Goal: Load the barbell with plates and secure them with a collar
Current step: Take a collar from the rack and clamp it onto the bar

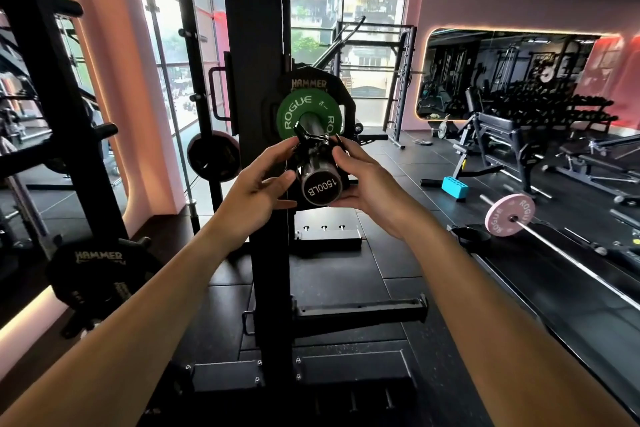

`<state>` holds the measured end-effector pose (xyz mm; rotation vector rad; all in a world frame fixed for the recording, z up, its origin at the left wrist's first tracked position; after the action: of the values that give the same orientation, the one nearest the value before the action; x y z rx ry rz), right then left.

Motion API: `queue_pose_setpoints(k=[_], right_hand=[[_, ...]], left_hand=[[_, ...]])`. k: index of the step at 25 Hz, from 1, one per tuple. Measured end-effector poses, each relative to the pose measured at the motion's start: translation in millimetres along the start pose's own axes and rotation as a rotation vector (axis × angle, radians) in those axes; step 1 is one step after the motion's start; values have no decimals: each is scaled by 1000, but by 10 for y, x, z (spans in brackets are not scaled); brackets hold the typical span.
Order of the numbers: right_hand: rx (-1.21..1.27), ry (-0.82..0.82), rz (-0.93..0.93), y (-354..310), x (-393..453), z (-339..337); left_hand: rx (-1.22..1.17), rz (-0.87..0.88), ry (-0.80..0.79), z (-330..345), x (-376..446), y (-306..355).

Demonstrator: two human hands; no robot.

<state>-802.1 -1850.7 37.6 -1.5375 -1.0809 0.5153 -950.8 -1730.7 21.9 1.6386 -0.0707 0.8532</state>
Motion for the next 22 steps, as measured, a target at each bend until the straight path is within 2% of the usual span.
queue_pose_setpoints(k=[5, 13, 22], right_hand=[[-50, 12, 3, 146, 342, -82], [-97, 61, 73, 320, 1129, -181], [-132, 116, 90, 505, 1854, -230]], left_hand=[[22, 2, -7, -193, 338, -237], [-108, -50, 104, -552, 1083, -846], [12, -54, 142, -769, 1766, -1143]])
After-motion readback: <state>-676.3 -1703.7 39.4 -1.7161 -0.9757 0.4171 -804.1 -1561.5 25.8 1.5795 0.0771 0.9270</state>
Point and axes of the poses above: each hand's wrist, its own x-axis towards the middle knuckle, its own z-axis out of the palm, y = z × x, the point moved 3 cm from there along x, towards the middle knuckle, and after that the axes turned 12 degrees about -x, right-handed, at the moved point
